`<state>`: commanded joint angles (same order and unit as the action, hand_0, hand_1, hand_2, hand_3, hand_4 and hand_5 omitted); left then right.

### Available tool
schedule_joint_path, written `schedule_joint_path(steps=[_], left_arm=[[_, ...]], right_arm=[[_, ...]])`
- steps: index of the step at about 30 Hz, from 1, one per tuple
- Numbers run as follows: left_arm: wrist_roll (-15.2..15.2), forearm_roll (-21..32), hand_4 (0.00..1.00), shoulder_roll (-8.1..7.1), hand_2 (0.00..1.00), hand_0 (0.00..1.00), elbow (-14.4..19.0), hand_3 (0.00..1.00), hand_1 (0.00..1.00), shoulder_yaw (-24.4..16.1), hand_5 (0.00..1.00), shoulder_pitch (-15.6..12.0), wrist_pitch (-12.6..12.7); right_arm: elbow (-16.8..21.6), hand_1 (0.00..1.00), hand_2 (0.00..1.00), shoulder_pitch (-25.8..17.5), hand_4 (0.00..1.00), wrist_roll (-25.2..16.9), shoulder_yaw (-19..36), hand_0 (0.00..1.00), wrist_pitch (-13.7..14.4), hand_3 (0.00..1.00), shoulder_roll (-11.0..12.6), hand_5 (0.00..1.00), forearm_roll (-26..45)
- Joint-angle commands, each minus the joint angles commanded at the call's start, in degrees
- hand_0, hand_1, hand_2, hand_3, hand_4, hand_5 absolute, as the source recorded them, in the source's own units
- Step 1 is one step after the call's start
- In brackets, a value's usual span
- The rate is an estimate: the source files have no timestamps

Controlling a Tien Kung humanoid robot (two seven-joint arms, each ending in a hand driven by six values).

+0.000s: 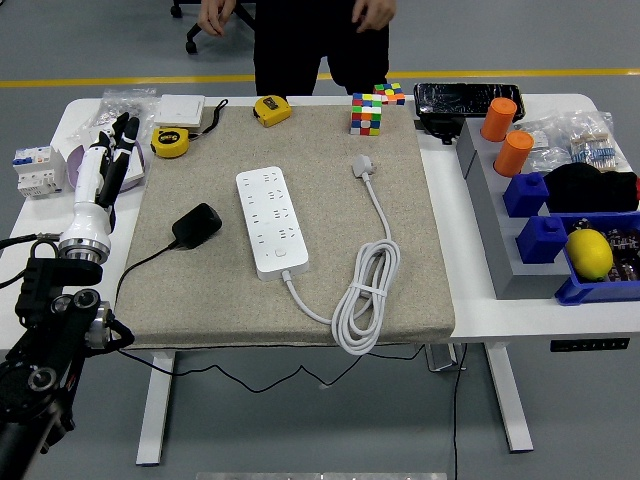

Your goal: Pick up the plug,place it near the board,insert it into the board,press the button

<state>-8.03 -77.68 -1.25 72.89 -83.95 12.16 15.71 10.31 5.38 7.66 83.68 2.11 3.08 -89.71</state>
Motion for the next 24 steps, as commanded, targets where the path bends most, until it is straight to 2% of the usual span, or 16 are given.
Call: schedule_joint_path(steps=[3, 5, 6, 11, 12, 16, 17, 18, 23, 24], left_arm=[[-2.0, 7.0, 0.998, 1.16, 0.874, 0.843, 3.7, 0.852, 0.917, -1.3, 0.976, -3.2, 0.5], [-2.8, 11.1, 0.998, 1.25, 0.874, 0.843, 5.6, 0.852, 0.917, -1.9, 0.976, -5.2, 0.7], [-3.1, 12.7, 0.998, 1.25, 0.811, 0.794, 6.3, 0.803, 0.846, -2.3, 0.948, -6.2, 0.7], [-2.7, 14.0, 0.998, 1.25, 0.811, 0.794, 7.1, 0.803, 0.846, -3.3, 0.948, -10.1, 0.4], [-2.5, 13.6, 0.998, 1.25, 0.712, 0.738, 7.1, 0.726, 0.754, -3.4, 0.744, -10.7, 0.3], [-1.0, 10.1, 0.998, 1.25, 0.712, 0.738, 7.0, 0.726, 0.754, -3.7, 0.744, -12.4, 0.7], [-0.4, 8.2, 0.998, 1.17, 0.712, 0.738, 6.9, 0.726, 0.754, -3.8, 0.744, -12.7, 0.9], [0.3, 6.4, 0.961, 1.05, 0.654, 0.693, 6.7, 0.694, 0.685, -4.0, 0.639, -13.0, 0.9], [4.3, -5.3, 0.961, 0.92, 0.654, 0.693, 6.6, 0.694, 0.685, -5.7, 0.639, -13.7, -0.5], [5.1, -7.9, 0.939, 0.95, 0.646, 0.680, 6.6, 0.688, 0.671, -6.1, 0.612, -13.8, -1.0]], right_arm=[[0.0, 0.583, 0.613, 0.0, 0.871, -0.1, -0.2, 0.623, 0.0, 0.537, -0.1, 0.602, -0.1], [0.0, 0.583, 0.613, 0.0, 0.871, -0.1, -0.3, 0.623, 0.0, 0.537, -0.1, 0.602, -0.1], [0.0, 0.583, 0.613, -0.1, 0.871, -0.2, -0.4, 0.622, -0.1, 0.537, -0.2, 0.602, -0.1], [0.0, 0.583, 0.613, -0.6, 0.871, -0.1, -0.2, 0.622, -0.2, 0.537, -0.4, 0.602, -1.0], [0.0, 0.583, 0.613, -0.7, 0.872, -0.1, 0.0, 0.624, -0.2, 0.537, -0.5, 0.603, -1.1], [0.0, 0.583, 0.613, -0.8, 0.872, -0.2, 0.2, 0.624, -0.2, 0.537, -0.7, 0.603, -1.6], [0.0, 0.583, 0.613, -0.7, 0.872, -0.2, 0.2, 0.624, -0.2, 0.537, -0.8, 0.603, -1.6], [0.0, 0.583, 0.613, -0.7, 0.872, -0.2, 0.3, 0.623, -0.2, 0.538, -0.9, 0.603, -1.7], [0.0, 0.583, 0.613, -0.5, 0.872, -0.2, 0.1, 0.623, -0.2, 0.538, -1.1, 0.603, -1.6], [0.0, 0.583, 0.612, -0.4, 0.871, -0.2, 0.3, 0.623, -0.2, 0.537, -1.1, 0.602, -1.6]])
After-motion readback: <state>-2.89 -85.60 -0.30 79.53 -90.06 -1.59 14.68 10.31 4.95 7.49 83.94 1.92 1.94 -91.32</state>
